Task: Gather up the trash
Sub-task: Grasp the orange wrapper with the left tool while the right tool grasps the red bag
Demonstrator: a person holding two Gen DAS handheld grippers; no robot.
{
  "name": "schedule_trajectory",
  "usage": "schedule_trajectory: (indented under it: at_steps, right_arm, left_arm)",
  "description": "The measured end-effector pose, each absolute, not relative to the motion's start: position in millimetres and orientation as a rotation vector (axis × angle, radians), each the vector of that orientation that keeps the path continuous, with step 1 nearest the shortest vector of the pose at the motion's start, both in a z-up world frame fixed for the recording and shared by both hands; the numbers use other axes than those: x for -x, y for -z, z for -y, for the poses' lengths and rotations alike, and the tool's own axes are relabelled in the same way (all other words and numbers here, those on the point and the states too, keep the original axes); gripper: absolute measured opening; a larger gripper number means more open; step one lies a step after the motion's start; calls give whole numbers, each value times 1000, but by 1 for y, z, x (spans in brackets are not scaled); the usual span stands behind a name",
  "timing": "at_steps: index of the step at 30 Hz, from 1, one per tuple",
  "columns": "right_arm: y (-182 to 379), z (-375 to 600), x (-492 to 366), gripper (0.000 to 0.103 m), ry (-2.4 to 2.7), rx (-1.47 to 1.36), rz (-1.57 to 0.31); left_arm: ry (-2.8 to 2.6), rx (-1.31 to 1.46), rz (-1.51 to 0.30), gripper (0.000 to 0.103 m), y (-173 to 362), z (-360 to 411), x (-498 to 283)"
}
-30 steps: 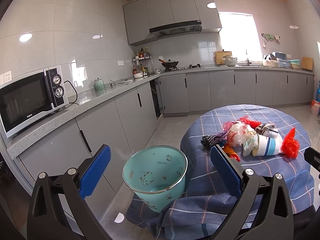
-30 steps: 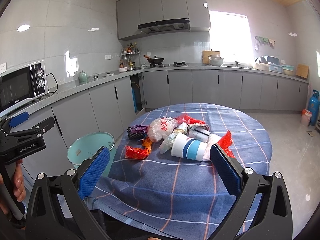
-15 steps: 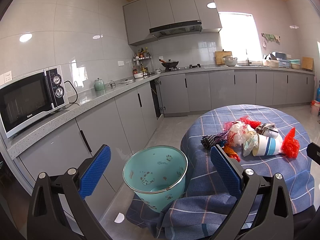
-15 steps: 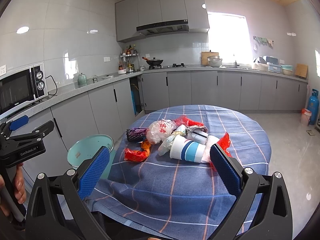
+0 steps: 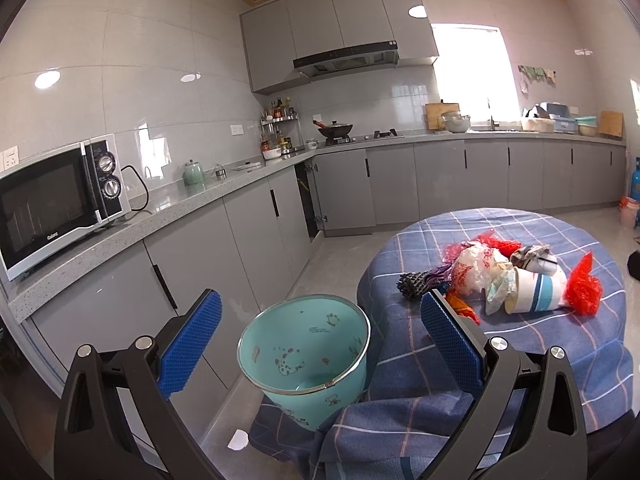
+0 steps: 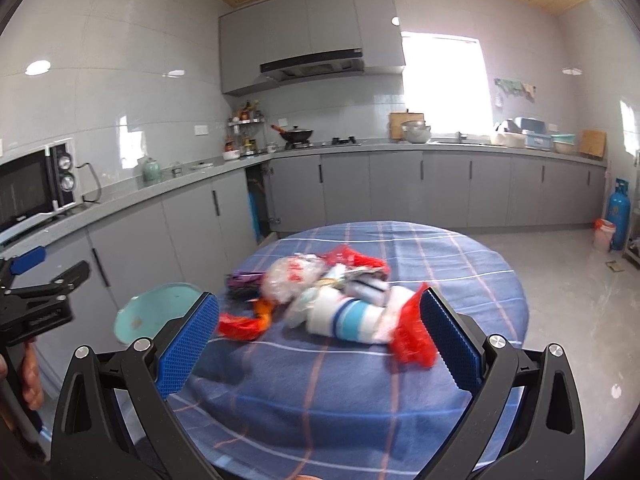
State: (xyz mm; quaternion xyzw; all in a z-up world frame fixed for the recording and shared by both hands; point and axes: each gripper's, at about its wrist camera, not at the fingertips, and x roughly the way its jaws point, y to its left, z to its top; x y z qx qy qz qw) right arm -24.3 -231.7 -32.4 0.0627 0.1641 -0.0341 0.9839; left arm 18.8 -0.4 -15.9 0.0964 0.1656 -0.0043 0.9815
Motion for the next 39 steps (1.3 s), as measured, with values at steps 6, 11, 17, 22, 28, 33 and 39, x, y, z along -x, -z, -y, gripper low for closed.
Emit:
schedule_trajectory:
  at_steps: [6,11,17,22,28,33,39]
  right_arm:
    - [54,260,8,98,151,-102,-339]
    - [83,283,-10,97,219,-85,-383]
    - [110,305,-33,90,248,-90,-439]
    - [131,316,-49,84,232,-121,-500]
    - [140,315,-60,69,175,-146,-529]
    - [144,317,-65,44,137,-164,-550]
    - [149,318,-67,14,91,-166,-569]
  left_arm:
    - [52,-202,-348,98,32,24,-42]
    - [99,-243,-373,98,53,58,-64]
    - [130,-269,-444,98,94,91,-103]
    - [167,-247,-480,98,113,102,-120]
    - [215,-242,-531,98,129,112,-134]
    - [271,-241,-577,91,140,119,-142]
    - [377,-245,-614,27,145,128,-142]
